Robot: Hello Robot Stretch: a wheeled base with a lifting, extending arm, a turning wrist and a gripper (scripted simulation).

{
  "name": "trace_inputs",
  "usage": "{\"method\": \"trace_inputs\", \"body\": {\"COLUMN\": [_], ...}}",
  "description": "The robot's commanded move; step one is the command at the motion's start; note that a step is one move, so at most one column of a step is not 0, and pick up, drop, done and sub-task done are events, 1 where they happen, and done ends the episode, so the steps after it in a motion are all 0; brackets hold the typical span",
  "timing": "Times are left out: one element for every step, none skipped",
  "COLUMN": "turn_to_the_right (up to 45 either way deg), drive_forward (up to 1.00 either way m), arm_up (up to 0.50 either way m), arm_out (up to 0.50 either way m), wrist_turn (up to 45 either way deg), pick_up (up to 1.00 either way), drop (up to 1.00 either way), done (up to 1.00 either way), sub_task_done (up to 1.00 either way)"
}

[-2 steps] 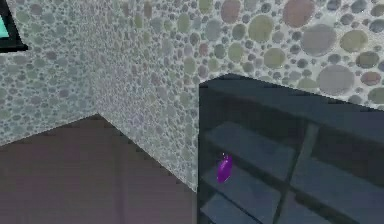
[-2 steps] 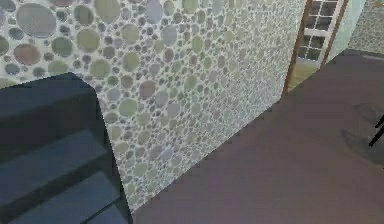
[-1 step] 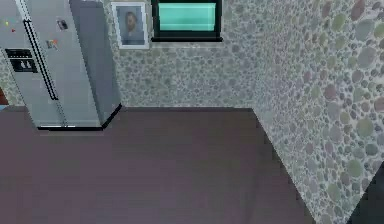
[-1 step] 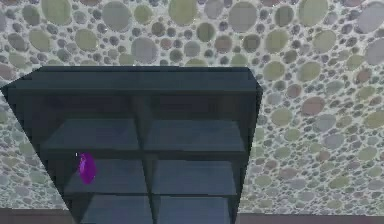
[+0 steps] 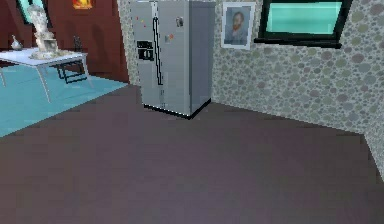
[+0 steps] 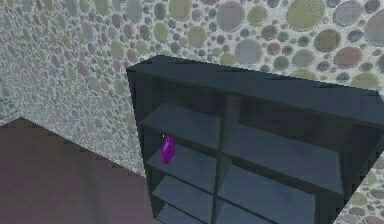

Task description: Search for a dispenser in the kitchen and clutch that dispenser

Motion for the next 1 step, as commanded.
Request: {"method": "trace_inputs", "body": {"turn_to_the_right": [0.0], "drive_forward": [0.0], "arm_up": [0.5], "arm_out": [0.0], "wrist_turn": [0.0], "pick_up": [0.0], "drop": [0.0], "done": [0.0], "sub_task_done": [0.0]}}
